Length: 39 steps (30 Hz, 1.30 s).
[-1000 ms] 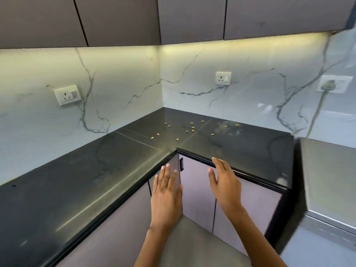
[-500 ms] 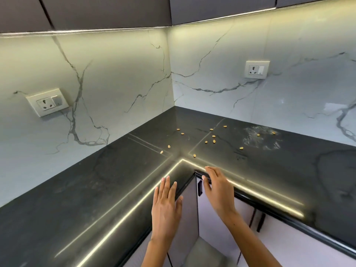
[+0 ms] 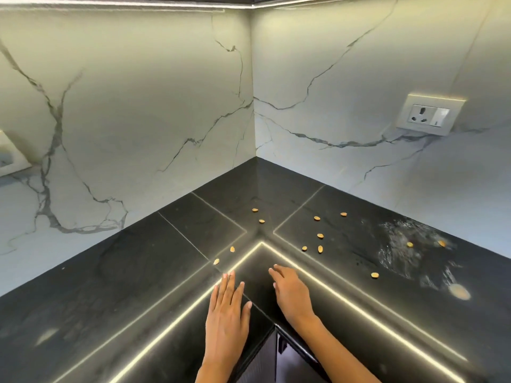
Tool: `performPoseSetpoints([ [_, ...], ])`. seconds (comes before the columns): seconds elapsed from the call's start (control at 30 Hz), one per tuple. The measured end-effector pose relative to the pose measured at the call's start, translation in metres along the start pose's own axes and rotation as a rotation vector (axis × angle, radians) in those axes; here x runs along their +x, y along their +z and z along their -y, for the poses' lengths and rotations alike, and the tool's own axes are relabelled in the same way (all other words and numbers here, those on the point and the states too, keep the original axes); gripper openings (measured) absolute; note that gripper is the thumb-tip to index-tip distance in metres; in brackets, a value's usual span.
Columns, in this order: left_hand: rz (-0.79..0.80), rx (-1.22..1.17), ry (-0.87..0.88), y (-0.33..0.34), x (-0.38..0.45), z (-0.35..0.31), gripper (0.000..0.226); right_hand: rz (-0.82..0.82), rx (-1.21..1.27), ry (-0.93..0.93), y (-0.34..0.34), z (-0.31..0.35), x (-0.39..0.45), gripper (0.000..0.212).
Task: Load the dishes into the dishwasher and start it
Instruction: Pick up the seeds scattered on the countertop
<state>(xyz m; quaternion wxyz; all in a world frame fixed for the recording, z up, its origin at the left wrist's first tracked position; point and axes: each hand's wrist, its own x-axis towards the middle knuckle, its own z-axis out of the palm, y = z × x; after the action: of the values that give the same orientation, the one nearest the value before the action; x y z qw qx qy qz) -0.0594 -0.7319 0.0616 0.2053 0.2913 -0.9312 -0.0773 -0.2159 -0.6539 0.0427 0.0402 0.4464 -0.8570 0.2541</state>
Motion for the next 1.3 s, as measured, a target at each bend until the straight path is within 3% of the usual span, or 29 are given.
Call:
performPoseSetpoints([
  [0.07, 0.029, -0.012, -0.012, 0.012, 0.012, 0.005, 0.065, 0.053, -0.028, -0.019, 0.011, -0.010, 0.009, 0.052],
  [0.17, 0.032, -0.095, -0.038, 0.027, 0.027, 0.012, 0.052, 0.107, 0.027, -0.045, 0.023, -0.023, 0.012, 0.033],
  [0.23, 0.024, -0.278, -0.121, 0.031, 0.037, 0.013, 0.050, 0.114, 0.026, -0.050, 0.024, -0.028, 0.016, 0.023],
  [0.3, 0.024, -0.611, -0.284, 0.024, 0.050, 0.010, 0.040, 0.054, 0.106, -0.047, 0.021, -0.028, 0.026, 0.021],
  [0.37, -0.023, -1.050, -0.553, 0.014, 0.062, 0.003, 0.030, -0.025, 0.241, -0.059, 0.011, -0.015, 0.038, 0.023],
  [0.43, -0.029, -1.518, -0.821, 0.009, 0.080, 0.003, 0.037, -0.088, 0.347, -0.154, -0.001, 0.009, 0.050, 0.019],
  [0.53, -0.055, -2.141, -1.072, 0.010, 0.098, 0.015, 0.049, -0.086, 0.441, -0.332, -0.009, 0.045, 0.063, 0.009],
  [0.63, -0.128, -2.437, -1.188, 0.006, 0.106, 0.029, 0.044, 0.009, 0.450, -0.469, -0.003, 0.063, 0.074, 0.013],
  [0.73, -0.195, -2.445, -1.190, 0.002, 0.109, 0.046, 0.036, -0.017, 0.484, -0.529, -0.003, 0.073, 0.088, 0.016],
  [0.83, -0.333, -2.405, -1.221, 0.003, 0.105, 0.072, 0.034, -0.067, 0.489, -0.460, 0.010, 0.072, 0.109, 0.015],
  [0.97, -0.452, -2.371, -1.185, 0.001, 0.088, 0.102, 0.043, 0.223, 0.300, -0.456, 0.063, 0.065, 0.126, 0.030],
  [1.07, -0.480, -2.363, -1.191, 0.004, 0.081, 0.113, 0.044, 0.345, 0.138, -0.536, 0.094, 0.069, 0.124, 0.032],
  [1.3, -0.411, -2.282, -1.232, 0.009, 0.077, 0.111, 0.044, 0.281, 0.076, -0.492, 0.095, 0.055, 0.109, 0.020],
])
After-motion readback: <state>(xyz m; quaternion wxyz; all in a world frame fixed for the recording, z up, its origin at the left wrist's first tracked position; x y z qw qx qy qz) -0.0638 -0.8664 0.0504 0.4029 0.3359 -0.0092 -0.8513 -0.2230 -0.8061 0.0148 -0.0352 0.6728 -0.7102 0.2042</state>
